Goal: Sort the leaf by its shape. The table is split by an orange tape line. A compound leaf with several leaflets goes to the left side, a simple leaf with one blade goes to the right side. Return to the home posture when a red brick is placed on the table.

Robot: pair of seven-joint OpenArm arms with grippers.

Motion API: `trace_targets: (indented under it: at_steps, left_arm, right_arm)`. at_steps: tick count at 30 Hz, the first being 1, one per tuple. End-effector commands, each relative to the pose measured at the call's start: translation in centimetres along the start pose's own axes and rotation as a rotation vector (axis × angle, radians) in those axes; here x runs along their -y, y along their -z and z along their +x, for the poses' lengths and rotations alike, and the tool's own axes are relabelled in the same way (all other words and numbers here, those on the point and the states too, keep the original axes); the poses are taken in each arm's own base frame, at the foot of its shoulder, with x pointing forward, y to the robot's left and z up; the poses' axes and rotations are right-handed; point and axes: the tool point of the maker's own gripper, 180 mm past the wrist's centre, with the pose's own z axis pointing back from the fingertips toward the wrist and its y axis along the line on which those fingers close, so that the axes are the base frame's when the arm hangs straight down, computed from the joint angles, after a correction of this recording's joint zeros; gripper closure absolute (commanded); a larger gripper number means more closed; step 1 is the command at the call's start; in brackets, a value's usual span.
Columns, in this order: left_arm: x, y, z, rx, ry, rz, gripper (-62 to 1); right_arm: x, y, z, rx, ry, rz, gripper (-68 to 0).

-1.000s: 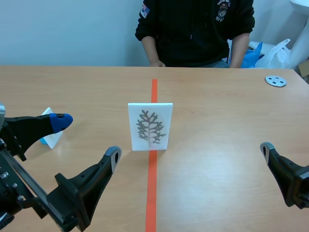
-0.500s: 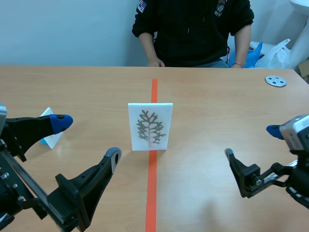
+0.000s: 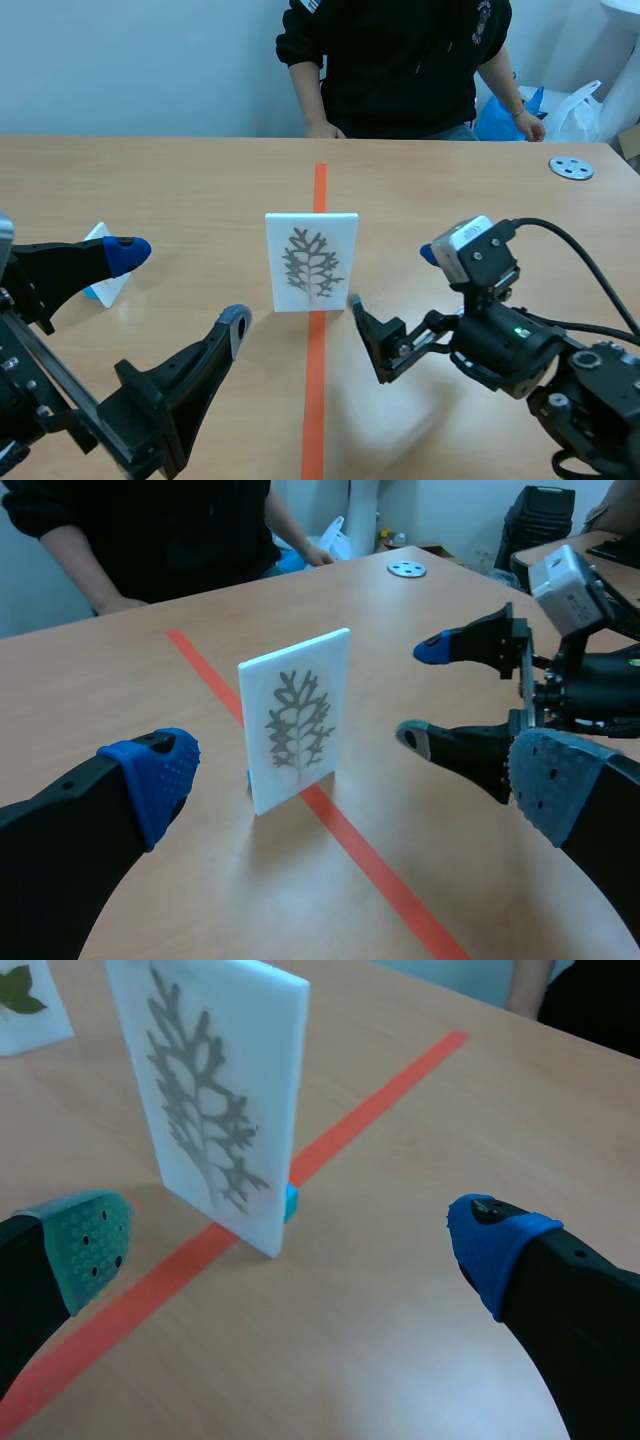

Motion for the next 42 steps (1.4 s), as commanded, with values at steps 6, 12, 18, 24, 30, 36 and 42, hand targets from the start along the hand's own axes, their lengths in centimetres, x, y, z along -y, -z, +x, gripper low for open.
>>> trace_targets:
  at_steps: [6,12,18,24,30,36,42]
  left_arm:
    - [0.0,-0.1,0.4,0.017,-0.006,0.002,-62.3]
    - [0.0,-0.1,0.4,0.017,-0.006,0.002,-62.3]
    - [0.0,-0.1,0.3,0.016,-0.004,0.001,-62.3]
    - [0.0,-0.1,0.1,0.0,-0.003,0.001,-62.3]
    - [0.0,0.0,0.1,0.0,-0.003,0.001,-62.3]
    - [0.0,0.0,0.1,0.001,-0.002,0.001,-62.3]
    - [0.0,0.0,0.1,0.001,-0.002,0.001,-62.3]
  right_arm:
    - [0.2,3.0,0.9,0.034,-0.017,0.002,-66.3]
    - [-0.4,5.3,1.7,0.04,-0.053,0.042,-66.3]
    - [-1.4,7.2,1.5,0.028,-0.067,0.073,-66.2]
    - [-2.5,8.9,1.3,0.017,-0.07,0.093,-66.2]
    - [-4.1,9.6,1.0,0.009,-0.07,0.121,-54.8]
    - [-4.8,9.4,0.6,0.004,-0.07,0.132,-39.9]
    - [-5.5,8.6,0.0,0.009,-0.051,0.134,-23.6]
